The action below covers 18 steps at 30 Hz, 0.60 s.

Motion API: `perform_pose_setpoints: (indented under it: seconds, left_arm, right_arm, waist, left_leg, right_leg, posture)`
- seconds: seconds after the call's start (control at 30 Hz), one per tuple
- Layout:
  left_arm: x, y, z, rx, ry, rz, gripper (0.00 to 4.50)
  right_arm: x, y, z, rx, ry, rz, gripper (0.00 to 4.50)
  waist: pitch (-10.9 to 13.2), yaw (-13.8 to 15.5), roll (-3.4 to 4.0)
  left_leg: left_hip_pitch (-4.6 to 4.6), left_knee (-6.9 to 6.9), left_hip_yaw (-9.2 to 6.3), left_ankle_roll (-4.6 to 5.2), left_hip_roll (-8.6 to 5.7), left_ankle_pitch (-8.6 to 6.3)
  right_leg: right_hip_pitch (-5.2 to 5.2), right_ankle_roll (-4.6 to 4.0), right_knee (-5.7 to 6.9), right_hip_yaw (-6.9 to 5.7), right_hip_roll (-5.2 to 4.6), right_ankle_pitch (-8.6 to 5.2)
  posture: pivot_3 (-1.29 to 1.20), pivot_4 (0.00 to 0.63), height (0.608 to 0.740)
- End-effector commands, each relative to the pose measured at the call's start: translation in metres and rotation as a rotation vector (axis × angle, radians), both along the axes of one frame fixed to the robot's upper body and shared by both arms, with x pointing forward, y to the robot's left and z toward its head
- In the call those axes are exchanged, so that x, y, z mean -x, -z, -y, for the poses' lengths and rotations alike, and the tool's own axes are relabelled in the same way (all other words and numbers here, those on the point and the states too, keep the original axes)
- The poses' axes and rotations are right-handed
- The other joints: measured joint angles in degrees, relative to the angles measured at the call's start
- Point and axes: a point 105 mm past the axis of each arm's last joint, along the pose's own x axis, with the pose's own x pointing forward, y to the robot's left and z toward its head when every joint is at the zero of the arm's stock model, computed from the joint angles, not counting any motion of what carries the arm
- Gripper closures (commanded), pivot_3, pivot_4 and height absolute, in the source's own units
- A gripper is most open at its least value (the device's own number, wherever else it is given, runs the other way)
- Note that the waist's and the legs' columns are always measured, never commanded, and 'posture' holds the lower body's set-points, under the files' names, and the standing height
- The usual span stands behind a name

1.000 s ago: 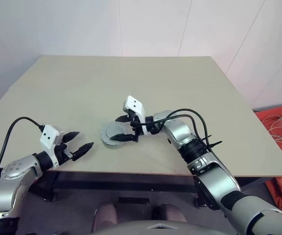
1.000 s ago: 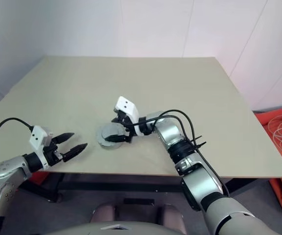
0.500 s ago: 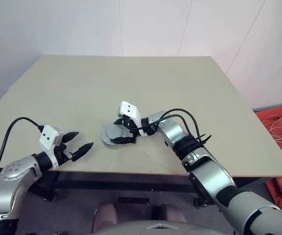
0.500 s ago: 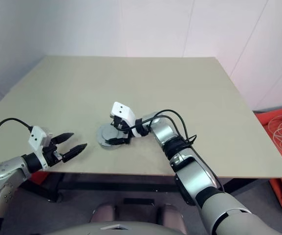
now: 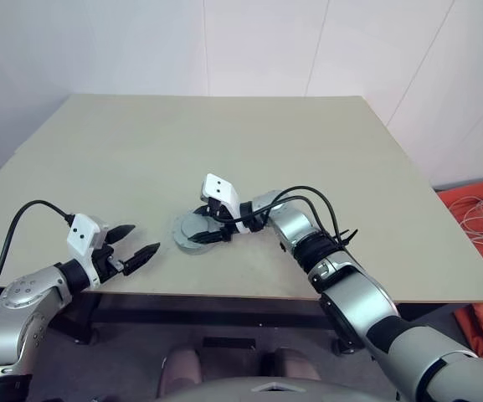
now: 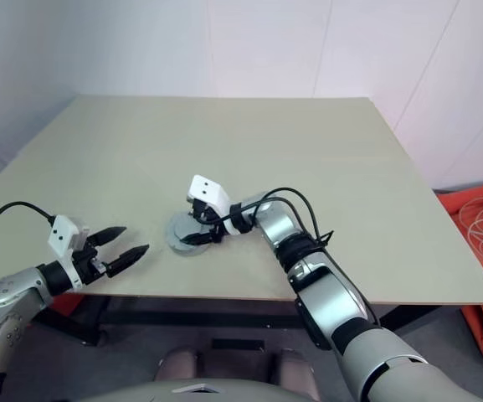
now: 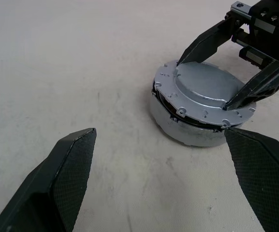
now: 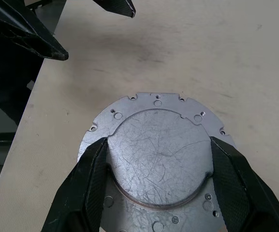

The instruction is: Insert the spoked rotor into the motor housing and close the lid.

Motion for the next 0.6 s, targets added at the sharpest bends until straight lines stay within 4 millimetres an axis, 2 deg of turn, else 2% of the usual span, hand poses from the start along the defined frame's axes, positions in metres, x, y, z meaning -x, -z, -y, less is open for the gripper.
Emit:
perform_pose_setpoints:
  seconds: [0.03, 0.6]
  left_arm:
    - [-0.003, -0.015, 0.002, -0.01, 0.013, 0.061, 0.0]
    - [0.001, -0.012, 0.005, -0.001, 0.016, 0.047, 0.0]
  right_arm:
    - [-0.005, -0.021, -0.005, -0.047, -0.008, 0.056, 1.4]
    - [-0.007, -0.004, 0.0, 0.047, 0.026, 0.042, 1.4]
  waist:
    - [0.0, 0.0, 0.0]
    - [0.0, 0.02, 0.0]
  left_leg:
    - [-0.02, 0.0, 0.0, 0.0, 0.0, 0.0]
    - [-0.03, 0.01, 0.0, 0.0, 0.0, 0.0]
  right_leg:
    - [-0.02, 0.0, 0.0, 0.0, 0.0, 0.0]
    - [-0.04, 0.14, 0.02, 0.0, 0.0, -0.08]
  posture:
    - [0.0, 0.0, 0.74]
    - [0.0, 0.0, 0.74]
